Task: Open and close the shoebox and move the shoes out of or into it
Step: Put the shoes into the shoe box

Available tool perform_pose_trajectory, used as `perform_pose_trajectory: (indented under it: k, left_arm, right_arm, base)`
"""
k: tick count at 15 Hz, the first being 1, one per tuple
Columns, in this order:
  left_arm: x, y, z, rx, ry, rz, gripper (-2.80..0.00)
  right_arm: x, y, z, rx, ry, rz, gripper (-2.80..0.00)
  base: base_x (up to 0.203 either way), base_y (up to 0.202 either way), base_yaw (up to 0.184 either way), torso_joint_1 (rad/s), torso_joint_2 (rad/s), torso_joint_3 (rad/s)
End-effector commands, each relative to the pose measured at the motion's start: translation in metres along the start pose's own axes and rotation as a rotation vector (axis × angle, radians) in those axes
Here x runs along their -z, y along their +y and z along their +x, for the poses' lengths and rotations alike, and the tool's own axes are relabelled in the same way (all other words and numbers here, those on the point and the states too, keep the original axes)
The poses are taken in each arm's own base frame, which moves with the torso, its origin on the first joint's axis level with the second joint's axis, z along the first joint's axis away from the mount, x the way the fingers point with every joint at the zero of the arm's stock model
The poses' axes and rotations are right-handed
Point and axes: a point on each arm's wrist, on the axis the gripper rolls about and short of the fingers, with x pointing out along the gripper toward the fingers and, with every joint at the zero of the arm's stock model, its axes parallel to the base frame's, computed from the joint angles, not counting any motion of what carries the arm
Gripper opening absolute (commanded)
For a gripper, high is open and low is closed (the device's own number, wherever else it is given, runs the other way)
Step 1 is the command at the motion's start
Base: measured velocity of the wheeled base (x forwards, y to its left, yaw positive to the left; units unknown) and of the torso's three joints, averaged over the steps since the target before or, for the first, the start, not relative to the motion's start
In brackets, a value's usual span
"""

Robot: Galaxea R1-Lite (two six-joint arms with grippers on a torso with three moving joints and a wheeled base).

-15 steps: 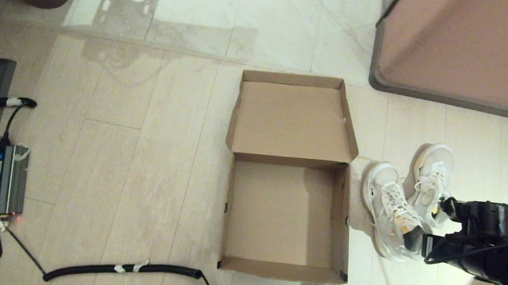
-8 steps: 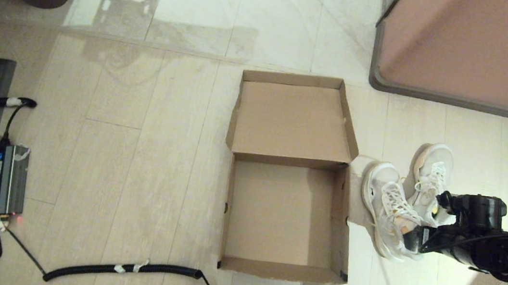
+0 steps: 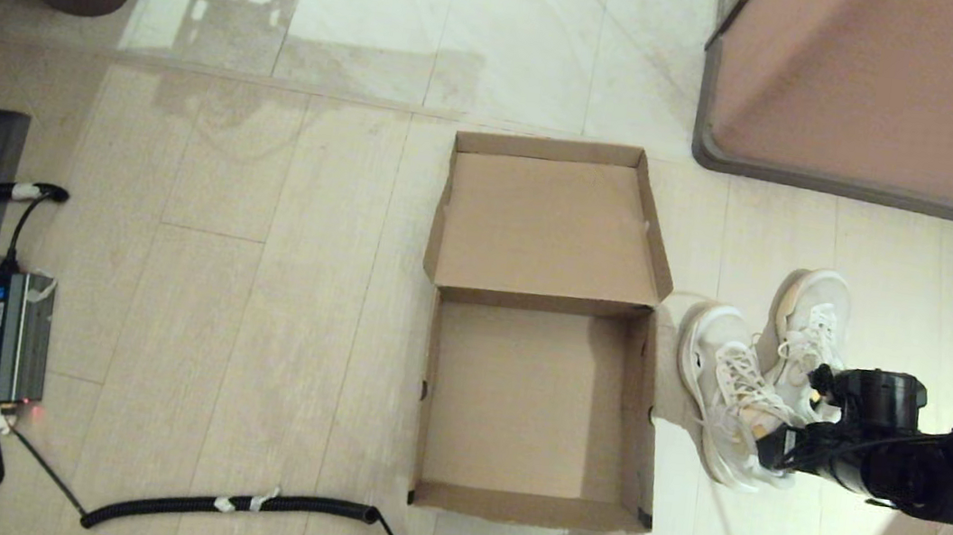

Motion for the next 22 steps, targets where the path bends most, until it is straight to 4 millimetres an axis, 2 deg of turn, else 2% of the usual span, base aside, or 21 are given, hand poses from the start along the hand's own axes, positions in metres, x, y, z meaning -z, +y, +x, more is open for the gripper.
perform_pose_trajectory:
  k: [1, 6, 9, 12, 15, 18, 20, 22]
  left_arm:
    - [0.0, 0.0, 0.0, 0.001, 0.003, 0.0, -2.8]
    - [0.0, 0.0, 0.0, 0.001, 0.003, -0.005, -2.8]
    - [0.0, 0.0, 0.0, 0.001, 0.003, -0.018, -2.8]
    - [0.0, 0.0, 0.0, -0.019, 0.009, -0.047, -2.8]
    - [0.0, 0.001, 0.0, -0.032, 0.011, -0.066, -2.8]
    - [0.0, 0.001, 0.0, -0.032, 0.011, -0.066, -2.8]
    - [0.0, 0.001, 0.0, -0.032, 0.011, -0.068, -2.8]
    - [0.0, 0.001, 0.0, -0.032, 0.011, -0.068, -2.8]
  right_arm:
    - [-0.001, 0.0, 0.011, 0.006, -0.003, 0.002, -2.8]
    - [-0.007, 0.001, 0.005, 0.023, -0.027, -0.009, -2.8]
    - [-0.005, 0.012, -0.01, -0.003, -0.024, -0.052, -2.8]
    - [-0.008, 0.025, -0.011, -0.031, -0.042, -0.073, -2.8]
    - [-0.025, 0.042, -0.002, -0.052, -0.093, -0.082, -2.8]
    - [-0.036, 0.053, 0.023, 0.006, -0.13, -0.072, -2.8]
    - [-0.049, 0.054, 0.031, 0.027, -0.169, -0.05, -2.8]
    - [-0.052, 0.048, 0.032, 0.041, -0.172, -0.038, -2.8]
  base:
    - [0.0, 0.0, 0.0, 0.0, 0.0, 0.0]
    - [0.0, 0.0, 0.0, 0.0, 0.0, 0.0]
    - [0.0, 0.0, 0.0, 0.0, 0.0, 0.0]
    - [0.0, 0.0, 0.0, 0.0, 0.0, 0.0]
    - [0.0, 0.0, 0.0, 0.0, 0.0, 0.0]
    - [0.0, 0.0, 0.0, 0.0, 0.0, 0.0]
    - [0.0, 0.0, 0.0, 0.0, 0.0, 0.0]
    - [0.0, 0.0, 0.0, 0.0, 0.0, 0.0]
